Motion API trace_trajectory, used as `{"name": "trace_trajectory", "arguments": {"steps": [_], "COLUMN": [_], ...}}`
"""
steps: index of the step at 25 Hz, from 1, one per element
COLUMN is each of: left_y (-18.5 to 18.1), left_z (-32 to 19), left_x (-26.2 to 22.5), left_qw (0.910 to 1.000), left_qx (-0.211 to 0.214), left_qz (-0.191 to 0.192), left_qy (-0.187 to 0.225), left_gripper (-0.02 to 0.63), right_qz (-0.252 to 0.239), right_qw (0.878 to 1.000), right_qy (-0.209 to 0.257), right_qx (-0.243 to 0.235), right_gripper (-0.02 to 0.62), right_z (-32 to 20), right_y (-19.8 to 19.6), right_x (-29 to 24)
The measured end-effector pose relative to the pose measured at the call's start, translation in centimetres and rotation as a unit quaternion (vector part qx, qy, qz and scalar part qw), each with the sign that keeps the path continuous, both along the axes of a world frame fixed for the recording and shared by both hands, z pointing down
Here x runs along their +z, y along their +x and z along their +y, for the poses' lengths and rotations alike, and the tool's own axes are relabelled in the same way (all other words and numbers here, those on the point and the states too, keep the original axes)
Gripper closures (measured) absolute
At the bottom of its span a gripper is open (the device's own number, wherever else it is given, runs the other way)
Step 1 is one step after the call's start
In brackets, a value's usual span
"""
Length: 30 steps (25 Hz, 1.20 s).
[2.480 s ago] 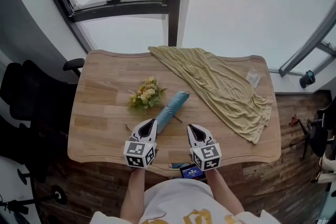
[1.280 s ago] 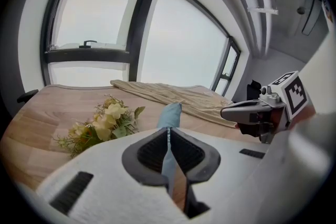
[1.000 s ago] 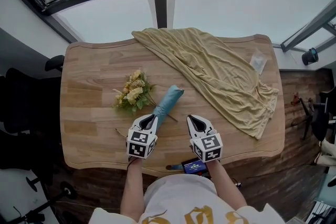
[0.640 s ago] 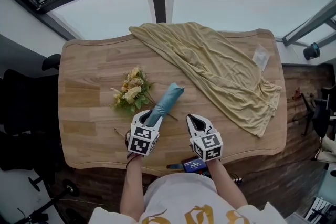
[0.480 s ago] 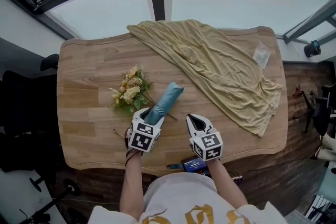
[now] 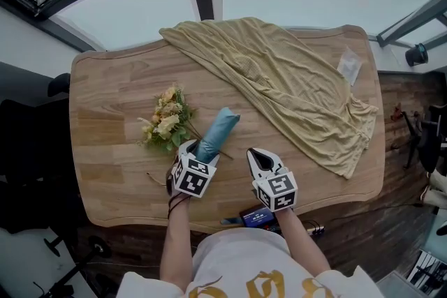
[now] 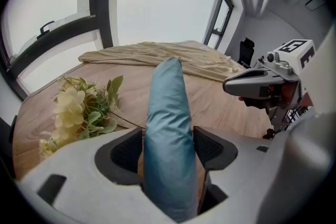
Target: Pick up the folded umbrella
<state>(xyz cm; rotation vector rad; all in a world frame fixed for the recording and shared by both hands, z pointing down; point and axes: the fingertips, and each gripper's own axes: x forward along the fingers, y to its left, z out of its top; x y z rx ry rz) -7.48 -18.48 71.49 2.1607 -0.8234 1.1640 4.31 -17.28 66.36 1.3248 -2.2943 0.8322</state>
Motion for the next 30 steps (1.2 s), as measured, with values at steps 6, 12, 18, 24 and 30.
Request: {"name": "trace_trajectory", "arguments": {"steps": [6, 12, 18, 24, 30], "left_y": [0.5, 0.7, 0.6, 0.6, 0.7], "left_z": [-0.1, -0.5, -0.7, -0.6, -0.5], "left_x": [1.2, 1.8, 1.9, 1.9, 1.6], "left_qw": [0.9998, 0.9996, 0.9995, 0.9991, 0.999], "left_qx": [-0.008, -0.016, -0.026, -0.037, -0.033], "left_qz": [-0.009, -0.018, -0.02, -0.018, -0.02], "left_qy": [-0.018, -0.012, -0.001, 0.011, 0.022], "left_gripper": [0.301, 0.302, 0.304, 0.321, 0.325], "right_qz": [0.002, 0.005, 0.005, 0.005, 0.008], "right_qw": [1.0, 1.0, 1.0, 1.0, 1.0], "right_qy": [-0.015, -0.023, -0.026, -0.026, -0.021], "right_qx": [0.004, 0.002, 0.003, -0.004, 0.003], "right_gripper": [0.584, 0.584, 0.584, 0.584, 0.584], "right_z": [0.5, 0.5, 0.4, 1.1, 0.9], "right_y": [0.7, 0.8, 0.8, 0.4, 1.2], "right_x": [1.5, 2.2, 2.3, 2.3, 1.8]}}
